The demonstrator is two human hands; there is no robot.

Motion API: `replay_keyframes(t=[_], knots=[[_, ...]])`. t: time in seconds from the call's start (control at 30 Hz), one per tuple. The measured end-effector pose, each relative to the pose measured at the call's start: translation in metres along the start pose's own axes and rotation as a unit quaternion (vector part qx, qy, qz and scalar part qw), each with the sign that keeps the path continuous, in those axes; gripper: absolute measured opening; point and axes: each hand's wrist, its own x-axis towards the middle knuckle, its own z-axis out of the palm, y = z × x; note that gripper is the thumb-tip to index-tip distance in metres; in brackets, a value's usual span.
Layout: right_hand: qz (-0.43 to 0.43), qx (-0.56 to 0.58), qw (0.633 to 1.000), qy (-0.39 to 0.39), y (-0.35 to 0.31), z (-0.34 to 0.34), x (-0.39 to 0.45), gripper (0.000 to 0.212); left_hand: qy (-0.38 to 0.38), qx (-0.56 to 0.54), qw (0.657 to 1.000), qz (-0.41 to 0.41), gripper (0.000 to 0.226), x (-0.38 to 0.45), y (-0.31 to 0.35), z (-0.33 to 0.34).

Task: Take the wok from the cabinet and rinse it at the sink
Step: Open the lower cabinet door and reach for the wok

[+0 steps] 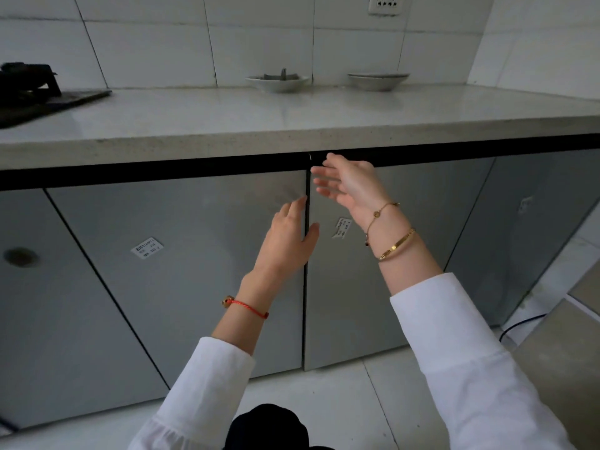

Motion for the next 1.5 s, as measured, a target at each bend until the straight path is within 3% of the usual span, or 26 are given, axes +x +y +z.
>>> replay_keyframes(t=[0.2,0.4,0.8,1.1,1.2,1.37,1.5], knots=[[0.039,0.110,0.993,-0.016,-0.004,0.008,0.000,0.014,-0.023,-0.023,0.999,0.009,0.063,-0.003,0.000,0.006],[0.044,0.141,0.989,0.007,-0.002,0.006,-0.010,0.021,-0.039,-0.024,0.999,0.016,0.067,-0.008,-0.004,0.005],[-0.033,-0.137,0.989,0.046,-0.008,-0.043,-0.079,0.032,-0.050,-0.090,0.985,0.139,0.032,-0.061,0.033,0.008],[-0.061,-0.238,0.964,0.104,-0.019,-0.083,-0.135,0.042,-0.093,-0.154,0.963,0.200,0.023,-0.087,0.076,0.019],[-0.086,-0.341,0.925,0.143,-0.022,-0.099,-0.153,0.046,-0.103,-0.186,0.955,0.208,0.026,-0.088,0.090,0.024],[-0.188,-0.553,0.772,0.249,-0.020,-0.126,-0.183,0.052,-0.105,-0.211,0.946,0.223,0.048,-0.093,0.112,0.041],[-0.252,-0.614,0.709,0.238,-0.016,-0.145,-0.198,0.053,-0.106,-0.201,0.937,0.267,0.065,-0.100,0.129,0.060]])
